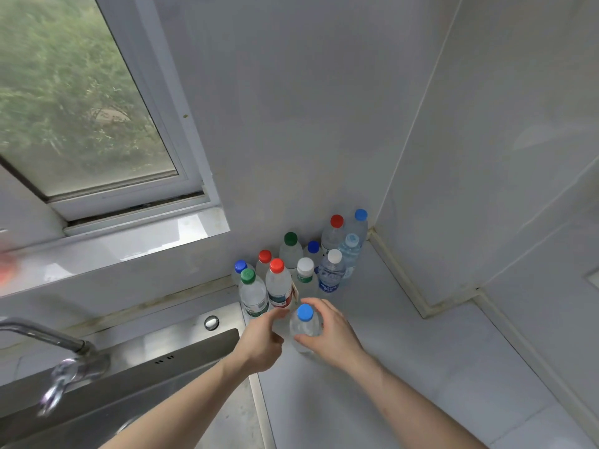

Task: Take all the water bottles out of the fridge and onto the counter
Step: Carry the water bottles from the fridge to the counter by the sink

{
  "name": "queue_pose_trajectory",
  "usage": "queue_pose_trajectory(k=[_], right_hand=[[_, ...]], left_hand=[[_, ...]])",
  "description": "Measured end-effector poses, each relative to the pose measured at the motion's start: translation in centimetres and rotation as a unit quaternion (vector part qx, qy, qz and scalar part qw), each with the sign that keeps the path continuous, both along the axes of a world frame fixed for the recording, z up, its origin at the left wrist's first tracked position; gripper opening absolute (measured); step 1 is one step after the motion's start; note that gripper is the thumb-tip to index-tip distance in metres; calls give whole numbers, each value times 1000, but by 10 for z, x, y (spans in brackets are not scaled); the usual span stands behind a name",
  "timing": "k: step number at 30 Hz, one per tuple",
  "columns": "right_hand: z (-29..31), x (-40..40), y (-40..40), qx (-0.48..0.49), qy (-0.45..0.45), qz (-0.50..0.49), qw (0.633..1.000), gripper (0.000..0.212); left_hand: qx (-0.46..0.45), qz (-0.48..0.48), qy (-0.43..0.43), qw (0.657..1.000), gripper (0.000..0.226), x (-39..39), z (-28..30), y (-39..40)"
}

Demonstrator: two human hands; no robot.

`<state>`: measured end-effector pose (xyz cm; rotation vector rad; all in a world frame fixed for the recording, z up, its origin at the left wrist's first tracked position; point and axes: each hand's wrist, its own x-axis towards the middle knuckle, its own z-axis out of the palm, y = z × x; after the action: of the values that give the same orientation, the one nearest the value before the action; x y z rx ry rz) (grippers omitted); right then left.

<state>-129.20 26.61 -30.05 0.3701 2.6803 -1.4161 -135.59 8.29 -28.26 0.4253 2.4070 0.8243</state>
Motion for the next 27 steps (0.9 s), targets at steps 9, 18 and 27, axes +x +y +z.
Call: queue_pose_trajectory(k=[9, 18, 27], right_hand=[[7, -1, 47, -2, 11, -137, 991, 47], [16, -26, 138, 21, 7, -280, 960, 42], [16, -81, 159, -25, 20, -293, 956, 46]], left_hand=[[15, 11, 18, 1000, 64, -9, 17, -8], [49, -2, 38, 998, 53, -19, 30, 16], [58, 4, 40, 998, 51, -23, 44, 22]])
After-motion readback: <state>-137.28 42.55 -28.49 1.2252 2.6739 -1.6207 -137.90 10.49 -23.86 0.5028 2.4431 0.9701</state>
